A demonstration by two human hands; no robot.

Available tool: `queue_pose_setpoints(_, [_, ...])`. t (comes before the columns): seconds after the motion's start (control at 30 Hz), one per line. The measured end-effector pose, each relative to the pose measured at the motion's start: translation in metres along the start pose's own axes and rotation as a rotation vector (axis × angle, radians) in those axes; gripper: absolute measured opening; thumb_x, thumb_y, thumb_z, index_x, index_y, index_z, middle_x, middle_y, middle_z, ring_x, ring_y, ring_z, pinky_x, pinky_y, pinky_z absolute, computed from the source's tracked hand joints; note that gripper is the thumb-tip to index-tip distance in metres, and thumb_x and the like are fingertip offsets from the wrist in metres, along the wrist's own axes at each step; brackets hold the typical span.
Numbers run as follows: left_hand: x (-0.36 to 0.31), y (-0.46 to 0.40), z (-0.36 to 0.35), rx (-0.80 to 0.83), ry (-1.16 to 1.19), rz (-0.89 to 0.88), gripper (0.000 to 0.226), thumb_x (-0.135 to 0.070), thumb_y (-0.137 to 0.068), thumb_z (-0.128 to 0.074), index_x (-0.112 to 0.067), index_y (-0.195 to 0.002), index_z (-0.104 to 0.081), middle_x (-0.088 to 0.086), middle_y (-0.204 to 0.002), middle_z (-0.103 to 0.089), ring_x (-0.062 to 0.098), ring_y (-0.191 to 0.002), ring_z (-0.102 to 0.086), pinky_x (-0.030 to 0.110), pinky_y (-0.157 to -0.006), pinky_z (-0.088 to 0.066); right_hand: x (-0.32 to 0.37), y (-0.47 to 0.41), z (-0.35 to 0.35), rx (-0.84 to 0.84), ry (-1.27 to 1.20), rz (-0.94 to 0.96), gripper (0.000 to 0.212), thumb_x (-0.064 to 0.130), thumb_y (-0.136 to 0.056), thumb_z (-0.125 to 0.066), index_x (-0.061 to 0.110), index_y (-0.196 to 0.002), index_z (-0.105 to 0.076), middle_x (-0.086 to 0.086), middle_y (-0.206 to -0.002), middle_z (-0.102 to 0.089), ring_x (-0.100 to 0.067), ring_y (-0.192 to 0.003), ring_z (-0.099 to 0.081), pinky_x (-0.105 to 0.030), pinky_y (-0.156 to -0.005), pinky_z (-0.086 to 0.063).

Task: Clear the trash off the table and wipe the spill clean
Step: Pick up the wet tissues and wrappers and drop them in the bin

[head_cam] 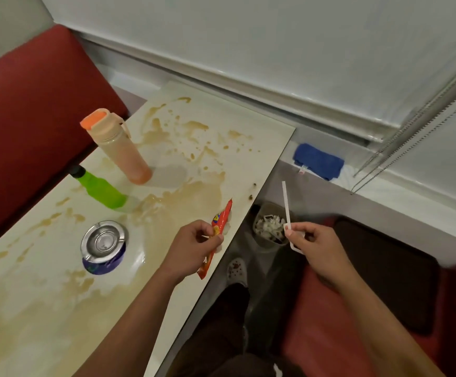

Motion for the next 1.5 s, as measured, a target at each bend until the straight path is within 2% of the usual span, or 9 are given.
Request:
queue_pose_setpoints(0.27, [0.005,-0.061,-0.079,0.055,0.009,-0.009,0.020,-0.015,-0.089,-0.076,-0.005,-0.082,-0.061,0.011,-0.073,-0.073,0.029,-0.070,-0.072,0.035,-0.065,-0.054,-0.054,-0.044,0.021,-0.050,-0.030,-0.095,0.006,0.020,-0.091,-0.077,0.024,-0.094,-0.081,0.005,-0.085,-0.077,-0.006,-0.078,-0.071,-0.019,-0.069,-0.053])
queue_pose_setpoints(0.4, [0.007,-0.091,-0.130,0.052,0.000,-0.024,0.017,-0.015,-0.089,-0.076,-0.012,-0.080,-0.062,-0.002,-0.070,-0.071,0.010,-0.063,-0.068,0.021,-0.062,-0.051,-0.090,-0.077,0.027,-0.078,-0.001,-0.136,0.005,0.027,-0.091,-0.077,0.025,-0.095,-0.080,0.003,-0.088,-0.077,-0.014,-0.081,-0.073,-0.035,-0.075,-0.060])
queue_pose_setpoints(0.53, [0.015,-0.122,-0.169,0.007,0.082,0.007,0.019,-0.014,-0.088,-0.077,-0.015,-0.099,-0.062,-0.002,-0.087,-0.071,0.006,-0.075,-0.069,0.018,-0.068,-0.055,-0.133,-0.117,0.034,-0.107,0.031,-0.175,0.004,0.026,-0.092,-0.076,0.027,-0.095,-0.079,0.004,-0.087,-0.076,-0.014,-0.082,-0.072,-0.040,-0.079,-0.061])
queue_pose_setpoints(0.73, [0.064,-0.169,-0.212,-0.089,0.120,0.098,0.027,-0.009,-0.086,-0.078,-0.025,-0.100,-0.061,-0.004,-0.088,-0.070,0.008,-0.076,-0.070,0.028,-0.071,-0.059,-0.197,-0.188,0.024,-0.160,0.127,-0.204,0.001,0.023,-0.091,-0.076,0.024,-0.091,-0.075,0.007,-0.084,-0.073,-0.008,-0.076,-0.069,-0.029,-0.070,-0.057])
queue_pose_setpoints(0.9, [0.112,-0.203,-0.237,-0.132,0.137,0.166,0.031,-0.012,-0.085,-0.079,-0.030,-0.103,-0.061,-0.014,-0.094,-0.071,0.006,-0.085,-0.069,0.032,-0.080,-0.059,-0.246,-0.249,-0.003,-0.084,0.185,-0.270,0.021,0.005,-0.089,-0.069,0.024,-0.080,-0.072,0.005,-0.077,-0.069,-0.010,-0.070,-0.061,-0.021,-0.064,-0.043])
queue_pose_setpoints(1.1, [0.143,-0.226,-0.248,-0.191,0.154,0.204,0.050,-0.015,-0.087,-0.078,-0.039,-0.121,-0.051,-0.018,-0.105,-0.064,-0.009,-0.090,-0.063,0.009,-0.070,-0.049,-0.279,-0.306,-0.025,0.137,0.378,-0.283,0.013,-0.002,-0.097,-0.057,-0.006,-0.102,-0.068,-0.025,-0.104,-0.069,-0.028,-0.094,-0.064,-0.018,-0.078,-0.045])
queue_pose_setpoints(1.2, [0.152,-0.235,-0.249,-0.200,0.175,0.239,0.060,-0.015,-0.087,-0.078,-0.031,-0.135,-0.047,-0.014,-0.106,-0.066,-0.008,-0.086,-0.064,0.013,-0.067,-0.051,-0.302,-0.325,-0.028,0.183,0.479,-0.357,0.030,0.019,-0.098,-0.063,0.009,-0.126,-0.062,-0.016,-0.118,-0.069,-0.034,-0.108,-0.065,-0.034,-0.090,-0.049])
queue_pose_setpoints(1.33, [0.159,-0.244,-0.252,-0.191,0.168,0.268,0.063,-0.015,-0.088,-0.076,-0.030,-0.141,-0.044,-0.017,-0.096,-0.067,-0.012,-0.078,-0.064,0.009,-0.058,-0.049,-0.304,-0.334,-0.022,0.167,0.566,-0.325,0.041,0.020,-0.097,-0.062,0.017,-0.138,-0.059,-0.011,-0.132,-0.066,-0.031,-0.122,-0.061,-0.034,-0.101,-0.047])
queue_pose_setpoints(1.5, [0.158,-0.264,-0.262,-0.205,0.141,0.310,0.070,-0.022,-0.085,-0.078,-0.032,-0.144,-0.043,-0.020,-0.094,-0.070,-0.003,-0.086,-0.067,0.024,-0.074,-0.056,-0.281,-0.311,-0.002,0.043,0.373,-0.270,0.040,0.018,-0.097,-0.066,0.020,-0.137,-0.062,0.001,-0.123,-0.069,-0.019,-0.112,-0.066,-0.030,-0.099,-0.051])
Point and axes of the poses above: each hand's wrist, its own y-axis away from the middle knuckle, its own z-axis out of the back of the hand, x = y × z, the point moved 7 cm from there along -y, towards the middle knuckle
